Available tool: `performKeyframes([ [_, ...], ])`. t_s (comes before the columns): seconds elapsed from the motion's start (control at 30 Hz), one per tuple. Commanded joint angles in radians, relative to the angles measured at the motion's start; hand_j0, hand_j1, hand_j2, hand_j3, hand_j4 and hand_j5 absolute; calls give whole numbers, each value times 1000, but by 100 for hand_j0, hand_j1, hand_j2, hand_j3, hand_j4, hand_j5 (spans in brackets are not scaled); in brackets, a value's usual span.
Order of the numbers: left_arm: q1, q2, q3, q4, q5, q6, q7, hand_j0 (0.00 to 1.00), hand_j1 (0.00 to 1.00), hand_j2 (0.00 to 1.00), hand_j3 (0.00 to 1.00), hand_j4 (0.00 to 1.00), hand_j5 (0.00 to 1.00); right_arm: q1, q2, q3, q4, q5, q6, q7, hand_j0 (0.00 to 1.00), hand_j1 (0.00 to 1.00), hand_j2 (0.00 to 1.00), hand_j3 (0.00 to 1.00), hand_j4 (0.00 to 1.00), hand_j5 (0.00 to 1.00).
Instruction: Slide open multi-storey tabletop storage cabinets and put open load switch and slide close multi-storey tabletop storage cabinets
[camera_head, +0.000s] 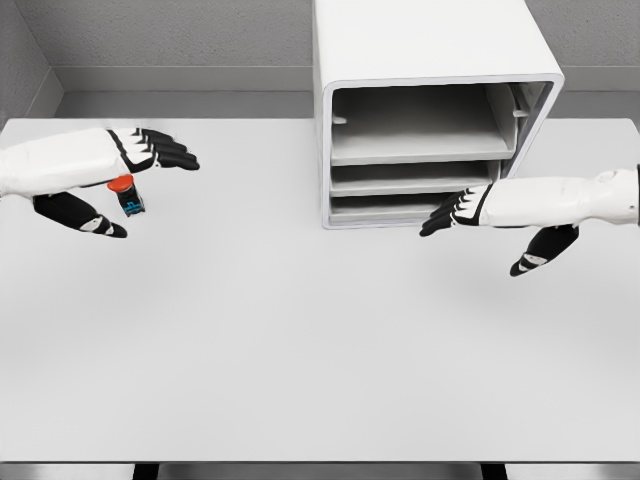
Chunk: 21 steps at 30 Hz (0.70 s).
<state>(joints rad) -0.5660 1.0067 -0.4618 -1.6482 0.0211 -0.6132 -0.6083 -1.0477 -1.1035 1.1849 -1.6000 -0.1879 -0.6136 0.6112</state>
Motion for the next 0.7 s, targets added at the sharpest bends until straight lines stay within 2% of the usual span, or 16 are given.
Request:
performKeyframes([
  [0.0, 0, -3, -23, 25, -112, 2, -3, 100, 100, 100, 100, 100, 100, 0, 7, -2, 2, -7, 3, 0, 100, 100, 100, 100, 100, 100],
  [0.07, -15, -5, -31, 90, -110, 2, -3, 100, 100, 100, 100, 100, 100, -5, 7, -4, 6, -7, 3, 0, 100, 100, 100, 100, 100, 100],
  [0.1, -43, -8, -40, 123, -121, 2, -3, 100, 100, 100, 100, 100, 100, -5, 11, -4, 6, -7, 3, 0, 100, 100, 100, 100, 100, 100],
  [0.17, -158, -50, -181, 246, -127, 2, -3, 100, 100, 100, 100, 100, 100, -5, 13, -22, 28, -10, 3, 0, 100, 100, 100, 100, 100, 100],
  [0.23, -170, -65, -192, 298, -130, 2, -3, 100, 100, 100, 100, 100, 100, -6, 42, -22, 31, -10, 3, 0, 100, 100, 100, 100, 100, 100],
  [0.3, -201, -83, -193, 350, -207, 2, -3, 100, 100, 100, 100, 100, 100, -8, 57, -22, 32, -8, 3, 0, 100, 100, 100, 100, 100, 100],
  [0.37, -225, -111, -195, 390, -216, 2, -3, 100, 100, 100, 100, 100, 100, -34, 74, -22, 34, -7, 3, 0, 100, 100, 100, 100, 100, 100],
  [0.47, -262, -177, -247, 514, -216, 2, -3, 100, 100, 100, 100, 100, 100, -72, 111, -22, 51, 27, 3, 0, 100, 100, 100, 100, 100, 100],
  [0.53, -265, -200, -252, 554, -216, 2, -3, 100, 100, 100, 100, 100, 100, -72, 159, -22, 107, 27, 34, 0, 100, 100, 100, 100, 100, 100],
  [0.67, -279, -215, -270, 600, -216, 2, -3, 100, 100, 100, 100, 100, 100, -80, 180, -21, 120, 27, 129, 0, 100, 100, 100, 100, 100, 100],
])
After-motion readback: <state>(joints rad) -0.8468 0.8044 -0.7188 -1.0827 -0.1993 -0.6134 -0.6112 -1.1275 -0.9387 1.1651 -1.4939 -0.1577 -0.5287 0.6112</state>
